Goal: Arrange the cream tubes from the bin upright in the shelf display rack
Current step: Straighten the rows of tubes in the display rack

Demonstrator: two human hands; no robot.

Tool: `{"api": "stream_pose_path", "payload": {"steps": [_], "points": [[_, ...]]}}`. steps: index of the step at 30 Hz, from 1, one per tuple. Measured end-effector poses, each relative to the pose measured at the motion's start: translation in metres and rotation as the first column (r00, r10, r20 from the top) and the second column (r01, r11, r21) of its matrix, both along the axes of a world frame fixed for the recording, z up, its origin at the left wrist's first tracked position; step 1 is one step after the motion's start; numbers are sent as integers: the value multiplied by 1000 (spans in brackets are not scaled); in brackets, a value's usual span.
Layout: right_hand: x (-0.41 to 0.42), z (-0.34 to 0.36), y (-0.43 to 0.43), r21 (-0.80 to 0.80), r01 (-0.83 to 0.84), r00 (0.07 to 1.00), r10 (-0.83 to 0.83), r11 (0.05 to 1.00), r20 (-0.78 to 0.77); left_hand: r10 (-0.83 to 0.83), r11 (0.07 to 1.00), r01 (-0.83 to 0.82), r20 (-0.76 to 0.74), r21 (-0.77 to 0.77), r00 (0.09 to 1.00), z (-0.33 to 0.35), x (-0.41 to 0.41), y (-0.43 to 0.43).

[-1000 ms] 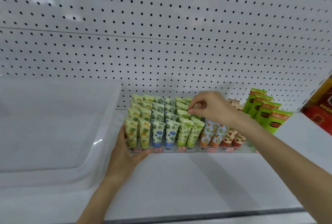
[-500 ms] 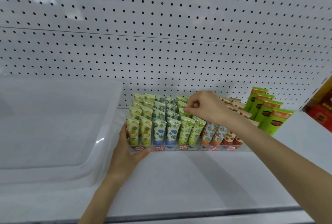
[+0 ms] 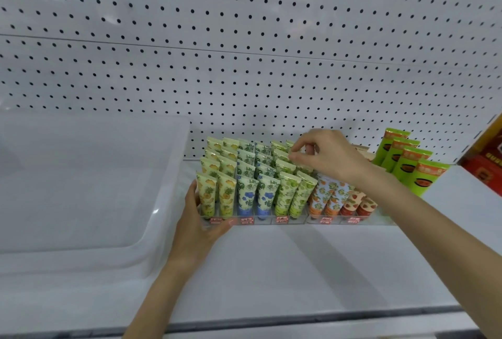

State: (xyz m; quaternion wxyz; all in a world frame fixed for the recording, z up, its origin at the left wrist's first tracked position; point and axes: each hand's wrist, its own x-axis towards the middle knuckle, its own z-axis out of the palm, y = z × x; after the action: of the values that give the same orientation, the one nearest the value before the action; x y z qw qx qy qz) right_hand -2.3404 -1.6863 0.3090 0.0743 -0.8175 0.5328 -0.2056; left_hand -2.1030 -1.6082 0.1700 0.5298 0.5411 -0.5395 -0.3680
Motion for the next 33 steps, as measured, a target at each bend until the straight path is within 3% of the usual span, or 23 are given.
{"api": "stream_pose_path", "payload": {"steps": [3,8,21,30,33], "points": [[-7,3,11,-12,-37,998,38,999,43,1,1000,-1,4,4,1000,-1,1,-1],[-8,-11,26,6,-96,994,96,995,-57,7,1000,-7,25,8,1000,-5,4,-2],[5,-21,28,-81,-41,994,32,996,-107,-13,1000,13,11,20,1000,-1,3,1],[3,-21,29,-84,-16,995,8,996,-96,-16,999,15,24,34,1000,3,3,3],[-3,-15,31,-79,-7,1000,6,997,-6,-16,999,15,39,36,999,4,2,4]]}}
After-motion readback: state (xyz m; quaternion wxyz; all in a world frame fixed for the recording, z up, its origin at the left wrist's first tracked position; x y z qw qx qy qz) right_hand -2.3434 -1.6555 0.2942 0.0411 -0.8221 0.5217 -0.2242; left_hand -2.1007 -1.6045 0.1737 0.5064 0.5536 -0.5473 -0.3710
